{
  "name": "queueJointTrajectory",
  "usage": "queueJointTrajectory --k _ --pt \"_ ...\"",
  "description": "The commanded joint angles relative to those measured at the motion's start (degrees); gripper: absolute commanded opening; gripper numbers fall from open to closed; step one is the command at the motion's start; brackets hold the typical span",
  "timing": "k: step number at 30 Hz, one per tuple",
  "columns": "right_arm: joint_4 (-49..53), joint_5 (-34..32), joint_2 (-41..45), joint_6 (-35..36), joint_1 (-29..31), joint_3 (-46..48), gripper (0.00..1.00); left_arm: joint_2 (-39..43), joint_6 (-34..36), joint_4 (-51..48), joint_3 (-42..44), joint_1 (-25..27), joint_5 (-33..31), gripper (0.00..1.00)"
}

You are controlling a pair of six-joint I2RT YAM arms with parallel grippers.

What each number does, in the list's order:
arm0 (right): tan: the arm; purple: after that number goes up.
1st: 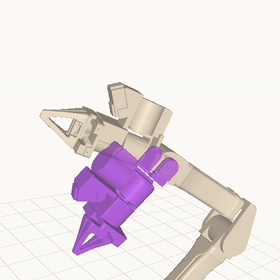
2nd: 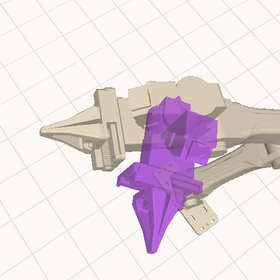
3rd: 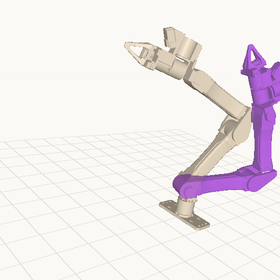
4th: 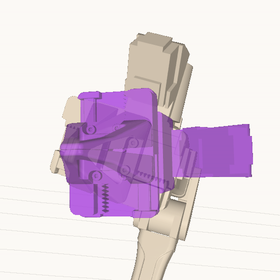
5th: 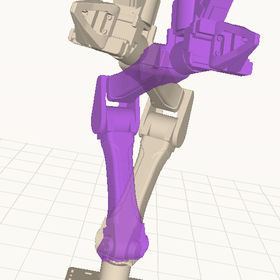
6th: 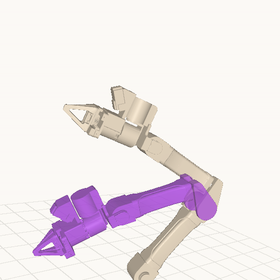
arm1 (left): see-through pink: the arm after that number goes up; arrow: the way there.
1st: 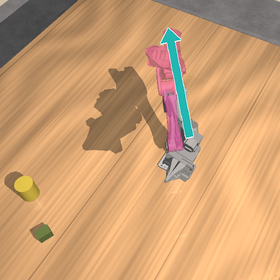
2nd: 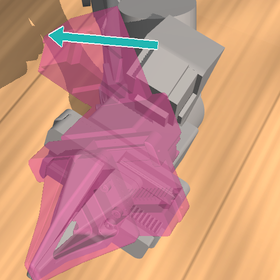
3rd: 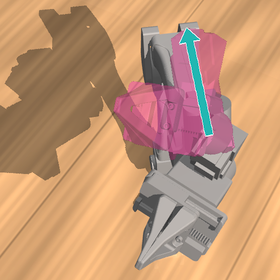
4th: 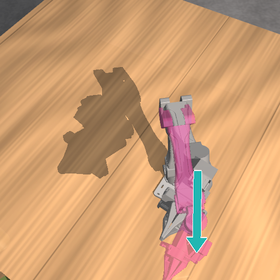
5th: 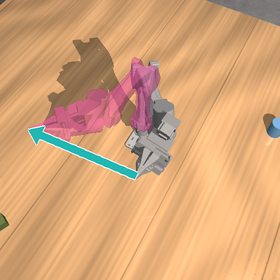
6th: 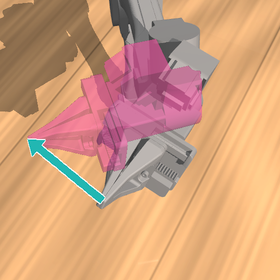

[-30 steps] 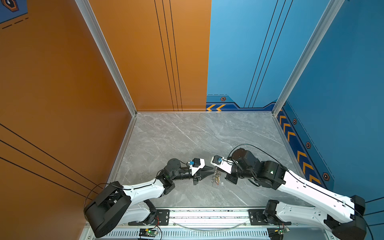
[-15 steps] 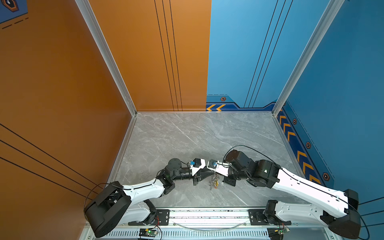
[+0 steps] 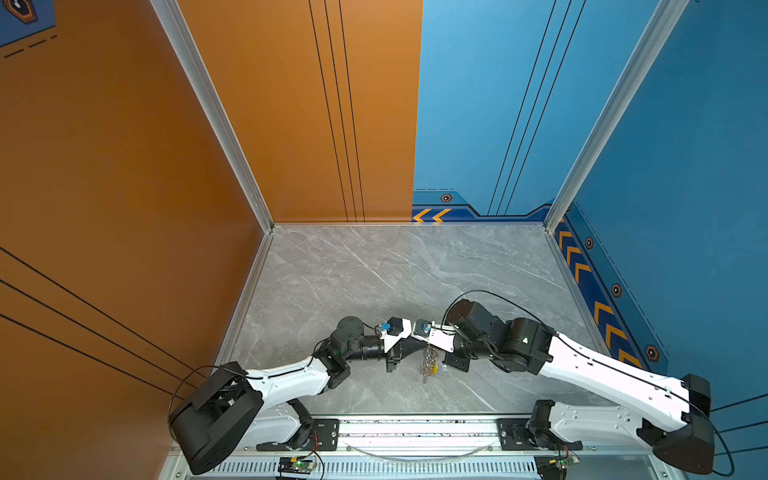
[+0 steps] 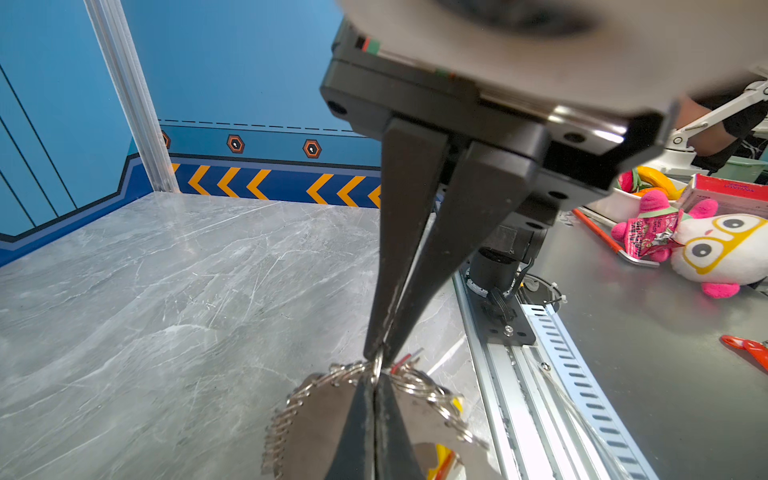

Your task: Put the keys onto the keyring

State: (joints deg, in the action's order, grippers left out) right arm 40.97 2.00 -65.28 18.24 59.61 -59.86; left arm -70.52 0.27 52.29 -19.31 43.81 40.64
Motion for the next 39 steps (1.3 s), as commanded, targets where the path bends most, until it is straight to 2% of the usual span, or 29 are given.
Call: queueJointTrajectory --k 1,12,16,22,27,34,39 --pt "-1.94 0.55 -0.08 1.27 0.49 -1.76 0.0 -0.45 -0.27 0.46 -1.91 -0.05 0.4 0.04" --pt "-3.39 0.65 0.7 0.99 0.26 -0.63 0.0 -0.5 -0.66 0.44 -2.06 -0.06 -1.4 0.0" --pt "-5.57 1.36 3.86 0.51 -1.73 2.8 0.13 -0.19 -0.82 0.44 -1.8 -0.11 -3.45 0.0" --pt "-12.03 4.4 10.86 -1.9 -6.18 9.02 0.23 -0.04 -2.08 5.21 0.05 -0.58 -5.48 0.0" --pt "-16.8 8.23 13.0 -5.01 -9.13 12.21 0.21 -1.51 -5.55 12.03 1.37 -1.69 -4.54 0.0" --pt "-23.76 10.61 13.59 -6.8 -9.4 15.79 0.2 -5.09 -9.78 21.04 2.08 -2.45 -2.87 0.0" --pt "-24.3 10.12 13.87 -7.01 -8.65 16.36 0.21 -6.25 -10.21 22.69 2.11 -2.72 -3.35 0.0"
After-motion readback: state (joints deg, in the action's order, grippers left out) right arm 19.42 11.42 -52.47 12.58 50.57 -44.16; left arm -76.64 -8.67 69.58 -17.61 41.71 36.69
